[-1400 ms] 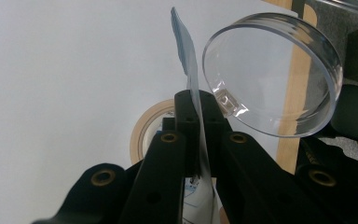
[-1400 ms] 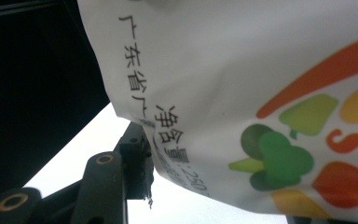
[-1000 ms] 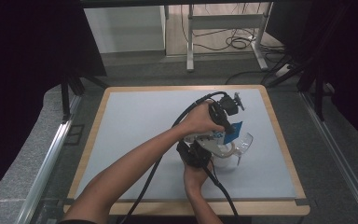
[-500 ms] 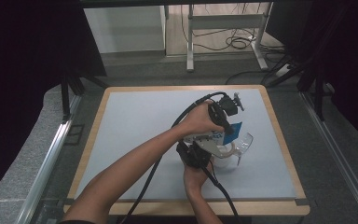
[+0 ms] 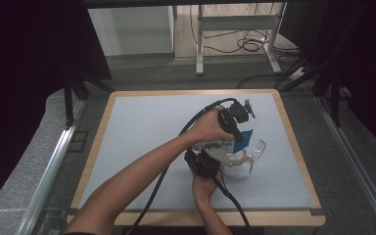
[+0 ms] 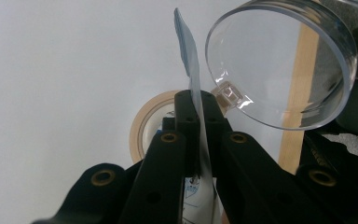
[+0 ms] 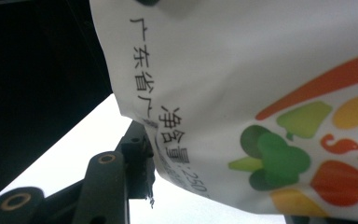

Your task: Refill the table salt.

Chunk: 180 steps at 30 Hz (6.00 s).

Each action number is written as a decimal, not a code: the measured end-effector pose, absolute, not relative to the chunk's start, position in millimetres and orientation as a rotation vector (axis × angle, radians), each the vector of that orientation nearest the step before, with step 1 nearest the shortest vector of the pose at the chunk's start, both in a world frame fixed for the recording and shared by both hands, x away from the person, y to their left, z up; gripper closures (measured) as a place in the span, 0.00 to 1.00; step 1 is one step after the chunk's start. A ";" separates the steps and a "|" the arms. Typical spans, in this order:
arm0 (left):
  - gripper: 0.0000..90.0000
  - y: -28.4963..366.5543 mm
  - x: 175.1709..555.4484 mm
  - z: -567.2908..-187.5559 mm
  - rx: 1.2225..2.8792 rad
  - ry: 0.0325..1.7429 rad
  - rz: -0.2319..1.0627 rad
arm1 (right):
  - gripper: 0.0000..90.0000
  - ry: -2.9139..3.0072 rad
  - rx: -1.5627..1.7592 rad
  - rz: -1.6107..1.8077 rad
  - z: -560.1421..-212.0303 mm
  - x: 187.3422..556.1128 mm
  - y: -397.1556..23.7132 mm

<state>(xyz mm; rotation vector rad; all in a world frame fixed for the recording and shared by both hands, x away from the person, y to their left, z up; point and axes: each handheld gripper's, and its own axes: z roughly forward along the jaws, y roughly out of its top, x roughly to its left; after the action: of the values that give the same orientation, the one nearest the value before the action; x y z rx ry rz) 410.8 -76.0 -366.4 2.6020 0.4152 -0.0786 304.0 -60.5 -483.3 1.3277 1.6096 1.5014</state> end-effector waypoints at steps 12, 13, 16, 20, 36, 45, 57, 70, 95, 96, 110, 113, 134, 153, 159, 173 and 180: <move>1.00 -81.9 410.4 -362.6 2.605 0.410 -0.064 | 0.57 1.577 1.353 1.527 -480.5 305.9 -64.1; 1.00 -82.0 410.4 -362.7 2.605 0.409 -0.065 | 0.57 1.577 1.352 1.523 -480.3 305.7 -64.5; 1.00 -81.1 410.5 -363.1 2.600 0.415 -0.069 | 0.57 1.581 1.351 1.520 -480.5 305.4 -64.3; 1.00 -79.4 411.1 -363.1 2.599 0.412 -0.071 | 0.57 1.586 1.349 1.519 -480.5 305.0 -63.3; 1.00 -77.3 411.7 -361.2 2.595 0.414 -0.073 | 0.57 1.591 1.337 1.512 -478.7 305.7 -61.8; 1.00 -75.8 411.4 -359.8 2.597 0.412 -0.069 | 0.57 1.588 1.341 1.516 -476.5 305.2 -60.3; 1.00 -77.6 411.6 -361.6 2.605 0.415 -0.068 | 0.57 1.577 1.340 1.528 -480.8 304.5 -61.0; 1.00 -81.8 410.8 -360.6 2.625 0.399 -0.063 | 0.58 1.547 1.391 1.555 -477.2 304.8 -62.4; 1.00 -80.9 409.2 -359.5 2.629 0.401 -0.052 | 0.58 1.540 1.369 1.552 -474.1 304.6 -60.7; 1.00 -81.0 409.1 -359.5 2.629 0.401 -0.052 | 0.58 1.540 1.369 1.552 -474.1 304.6 -60.6; 1.00 -82.3 409.8 -363.4 2.639 0.398 -0.053 | 0.58 1.531 1.377 1.558 -477.1 304.9 -60.4; 1.00 -83.2 409.9 -364.6 2.642 0.396 -0.057 | 0.58 1.532 1.374 1.554 -478.6 305.2 -61.0; 1.00 -82.9 407.9 -362.6 2.646 0.404 -0.058 | 0.58 1.518 1.376 1.570 -478.0 302.1 -60.2; 1.00 -84.9 409.7 -364.2 2.652 0.398 -0.069 | 0.59 1.495 1.386 1.582 -475.8 303.0 -60.6; 1.00 -86.1 409.1 -364.2 2.647 0.396 -0.068 | 0.59 1.496 1.385 1.577 -475.4 302.7 -62.1; 1.00 -85.4 409.4 -365.2 2.646 0.395 -0.070 | 0.59 1.497 1.375 1.569 -476.5 302.4 -62.0; 1.00 -85.2 409.8 -365.6 2.644 0.395 -0.072 | 0.59 1.498 1.377 1.568 -476.6 302.6 -62.0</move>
<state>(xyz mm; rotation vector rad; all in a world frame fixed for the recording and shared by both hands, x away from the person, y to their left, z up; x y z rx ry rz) 409.8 -85.2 -365.6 2.6438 0.3953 -0.0723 302.6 -62.0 -476.6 1.3774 1.4976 1.5681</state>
